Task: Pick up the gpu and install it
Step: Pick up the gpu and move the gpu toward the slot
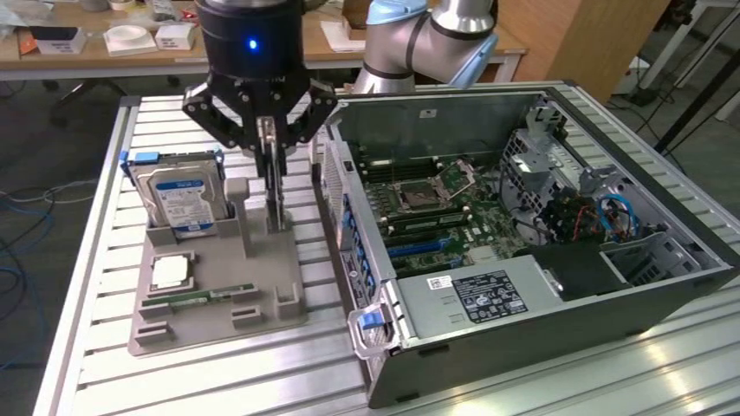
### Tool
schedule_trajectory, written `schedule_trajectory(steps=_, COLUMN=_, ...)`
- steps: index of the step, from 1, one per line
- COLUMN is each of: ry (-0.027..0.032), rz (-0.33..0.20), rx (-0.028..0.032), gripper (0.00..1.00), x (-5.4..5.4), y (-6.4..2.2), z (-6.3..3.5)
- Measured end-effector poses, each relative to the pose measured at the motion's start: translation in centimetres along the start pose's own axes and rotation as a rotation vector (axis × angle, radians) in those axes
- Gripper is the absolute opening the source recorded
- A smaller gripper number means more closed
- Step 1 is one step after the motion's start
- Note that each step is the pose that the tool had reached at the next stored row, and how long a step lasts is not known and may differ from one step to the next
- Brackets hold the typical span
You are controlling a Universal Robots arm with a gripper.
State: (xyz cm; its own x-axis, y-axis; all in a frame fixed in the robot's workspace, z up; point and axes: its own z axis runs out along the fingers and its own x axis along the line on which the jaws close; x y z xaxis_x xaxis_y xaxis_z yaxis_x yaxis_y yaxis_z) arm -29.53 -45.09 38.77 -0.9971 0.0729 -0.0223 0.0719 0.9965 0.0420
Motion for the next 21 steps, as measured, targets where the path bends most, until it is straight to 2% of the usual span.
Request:
schedule_trajectory(steps=1, ry=0.0001, rz=0.0, rx=0.0, gripper=0.26, x=0.0, y=0.02, z=-0.4)
schedule_trajectory(steps=4, ry=-0.0002, rz=0.0, rx=-0.0005, gripper=0.26, x=-0.2, y=0.03, z=-0.46)
schedule_trajectory(steps=8, ry=0.0, rz=0.0, rx=-0.0003, gripper=0.26, x=-1.9, y=0.16, z=-0.41)
schedule_trajectory(steps=10, ry=0.0003, rz=0.0, rx=-0.0002, gripper=0.26, x=-2.4, y=0.22, z=-0.43)
schedule_trajectory(steps=16, ry=0.0041, rz=0.002, rx=-0.0004, gripper=0.26, x=-3.0, y=0.3, z=-0.58)
schedule_trajectory(steps=21, ry=0.0044, rz=0.002, rx=-0.0005, gripper=0.26, x=-3.0, y=0.31, z=-0.82)
